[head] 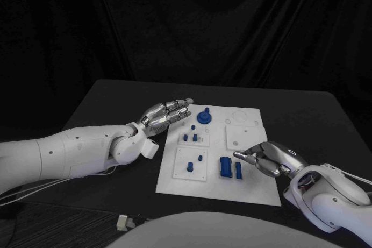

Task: Assemble the parts on the task board

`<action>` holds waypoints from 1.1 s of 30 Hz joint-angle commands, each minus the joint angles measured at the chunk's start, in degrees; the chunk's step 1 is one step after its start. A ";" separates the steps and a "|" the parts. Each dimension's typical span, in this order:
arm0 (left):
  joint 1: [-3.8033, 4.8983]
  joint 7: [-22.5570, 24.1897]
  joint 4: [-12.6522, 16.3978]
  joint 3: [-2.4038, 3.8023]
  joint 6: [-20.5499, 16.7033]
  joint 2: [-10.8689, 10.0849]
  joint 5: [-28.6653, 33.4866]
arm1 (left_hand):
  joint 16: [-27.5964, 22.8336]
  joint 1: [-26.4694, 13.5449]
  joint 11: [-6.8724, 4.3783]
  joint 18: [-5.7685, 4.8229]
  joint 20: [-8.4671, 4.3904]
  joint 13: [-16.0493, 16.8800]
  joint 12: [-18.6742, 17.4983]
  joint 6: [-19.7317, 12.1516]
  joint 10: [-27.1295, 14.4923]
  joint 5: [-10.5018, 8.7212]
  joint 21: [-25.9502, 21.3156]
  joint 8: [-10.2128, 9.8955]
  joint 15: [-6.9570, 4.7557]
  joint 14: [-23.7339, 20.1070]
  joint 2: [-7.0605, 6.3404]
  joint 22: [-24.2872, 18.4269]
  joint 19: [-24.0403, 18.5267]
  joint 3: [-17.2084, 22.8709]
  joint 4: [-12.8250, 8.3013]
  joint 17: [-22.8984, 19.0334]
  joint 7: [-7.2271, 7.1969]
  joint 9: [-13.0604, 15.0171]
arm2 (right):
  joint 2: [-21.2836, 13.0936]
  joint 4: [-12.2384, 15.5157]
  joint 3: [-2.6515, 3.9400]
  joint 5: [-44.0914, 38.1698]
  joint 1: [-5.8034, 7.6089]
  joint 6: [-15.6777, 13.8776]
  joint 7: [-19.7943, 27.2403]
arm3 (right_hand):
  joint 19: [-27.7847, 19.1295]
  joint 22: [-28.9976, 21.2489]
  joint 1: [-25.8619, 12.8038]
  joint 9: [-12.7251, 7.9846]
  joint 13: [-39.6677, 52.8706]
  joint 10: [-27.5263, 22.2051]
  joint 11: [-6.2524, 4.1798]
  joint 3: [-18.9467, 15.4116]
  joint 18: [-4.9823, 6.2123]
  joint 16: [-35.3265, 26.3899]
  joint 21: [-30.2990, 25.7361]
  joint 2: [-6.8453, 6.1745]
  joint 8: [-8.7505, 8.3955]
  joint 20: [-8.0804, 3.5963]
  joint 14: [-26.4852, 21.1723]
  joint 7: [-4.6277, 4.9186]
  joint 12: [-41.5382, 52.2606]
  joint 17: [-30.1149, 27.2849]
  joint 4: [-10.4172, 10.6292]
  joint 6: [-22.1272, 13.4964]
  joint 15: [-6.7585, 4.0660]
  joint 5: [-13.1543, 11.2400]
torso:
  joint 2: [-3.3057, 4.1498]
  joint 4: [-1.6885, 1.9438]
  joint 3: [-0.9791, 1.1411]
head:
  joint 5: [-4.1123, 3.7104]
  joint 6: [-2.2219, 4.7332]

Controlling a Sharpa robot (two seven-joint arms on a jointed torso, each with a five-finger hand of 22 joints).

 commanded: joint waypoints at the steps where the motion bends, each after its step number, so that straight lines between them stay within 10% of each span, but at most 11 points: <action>1: 0.05 2.39 0.03 0.06 0.77 0.13 0.29 | -0.12 0.52 0.40 0.81 0.34 0.02 -0.05 -0.18 0.07 0.23 0.14 -0.05 0.46 -0.03 -0.07 -0.05 -0.06 0.37 0.02 -0.06 0.12 -0.04 | 0.01 0.00 0.01 0.67 -0.12 -1.16 1.21 | 3.65 13.27 -0.14 -0.08 15.09 5.97 0.25 -1.66 -0.85 0.22 0.21 0.35 0.29 0.26 4.63 -0.04 0.20 6.54 0.16 0.37 0.33 -0.05 | 0.01 0.00 0.00 | 0.03 0.00; 33: 0.04 1.86 -0.33 0.06 0.94 0.34 0.29 | -0.12 0.61 0.47 0.80 0.40 0.03 -0.05 -0.22 0.06 0.29 0.14 -0.06 0.53 -0.04 0.01 -0.07 -0.07 0.52 -0.07 -0.06 0.20 -0.04 | 1.19 -1.21 0.00 5.60 -1.11 5.23 -0.73 | 3.65 13.28 -1.97 -0.49 15.09 5.97 0.13 -1.93 -0.86 0.28 0.27 0.78 0.48 0.21 4.62 -0.16 0.20 6.58 0.20 0.74 0.27 -0.19 | 0.00 0.05 -0.01 | 0.08 0.00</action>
